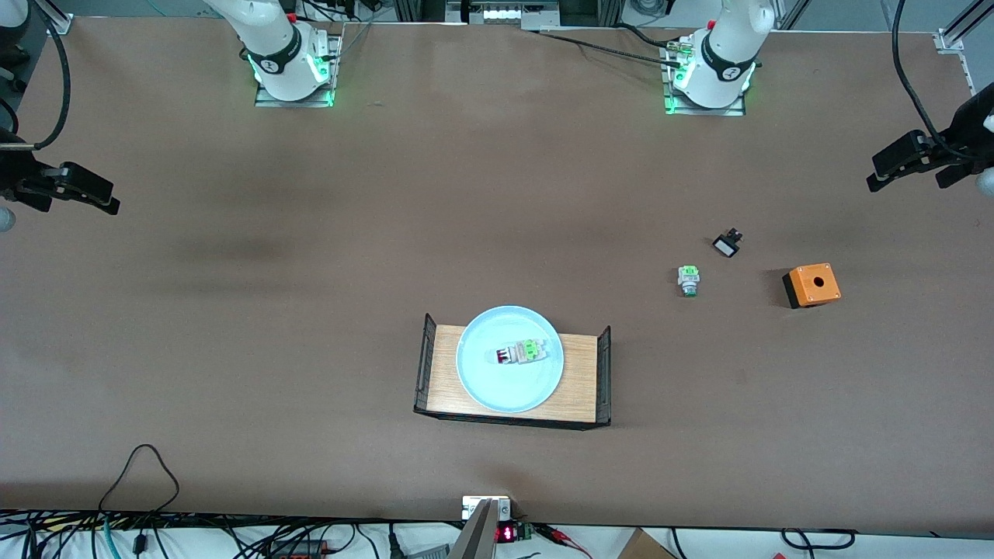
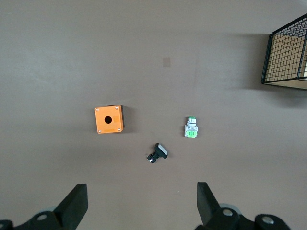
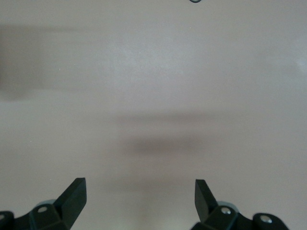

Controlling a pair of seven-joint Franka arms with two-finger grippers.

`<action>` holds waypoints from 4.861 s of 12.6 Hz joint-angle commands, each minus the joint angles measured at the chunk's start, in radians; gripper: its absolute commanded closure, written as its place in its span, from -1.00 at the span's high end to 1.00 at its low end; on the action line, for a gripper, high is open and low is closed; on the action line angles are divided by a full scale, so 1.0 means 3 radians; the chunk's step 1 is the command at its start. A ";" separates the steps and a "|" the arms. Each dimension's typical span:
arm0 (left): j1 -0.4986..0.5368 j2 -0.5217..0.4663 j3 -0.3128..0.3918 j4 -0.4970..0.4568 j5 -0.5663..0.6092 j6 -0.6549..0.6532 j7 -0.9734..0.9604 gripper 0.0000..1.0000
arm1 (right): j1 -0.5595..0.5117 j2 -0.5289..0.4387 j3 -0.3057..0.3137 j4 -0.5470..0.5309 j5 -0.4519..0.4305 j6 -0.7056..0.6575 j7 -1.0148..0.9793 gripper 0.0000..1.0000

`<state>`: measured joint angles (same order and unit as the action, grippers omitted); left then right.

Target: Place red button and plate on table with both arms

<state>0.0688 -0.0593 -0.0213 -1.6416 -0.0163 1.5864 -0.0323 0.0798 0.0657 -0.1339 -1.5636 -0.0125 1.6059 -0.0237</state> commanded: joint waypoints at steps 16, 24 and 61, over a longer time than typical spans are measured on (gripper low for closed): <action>-0.0463 0.1418 -0.0619 0.1185 -0.0058 -0.0175 -0.3089 1.00 | -0.0021 -0.0055 -0.0014 -0.0029 -0.0035 0.0026 -0.0018 1.00; -0.1251 0.2446 -0.0538 0.2188 0.0202 0.0484 -0.5667 1.00 | -0.0021 -0.0055 -0.0014 -0.0029 -0.0030 0.0016 -0.0018 1.00; -0.2709 0.3348 0.0935 0.2670 0.0249 0.1620 -0.6780 -0.86 | -0.0072 -0.0020 -0.0014 -0.0029 -0.0030 0.0026 -0.0018 1.00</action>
<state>-0.7395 0.9676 0.2349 -0.8664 0.0336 2.1018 -2.0516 0.0628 0.0671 -0.1404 -1.5648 -0.0127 1.6087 -0.0237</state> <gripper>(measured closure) 0.573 0.000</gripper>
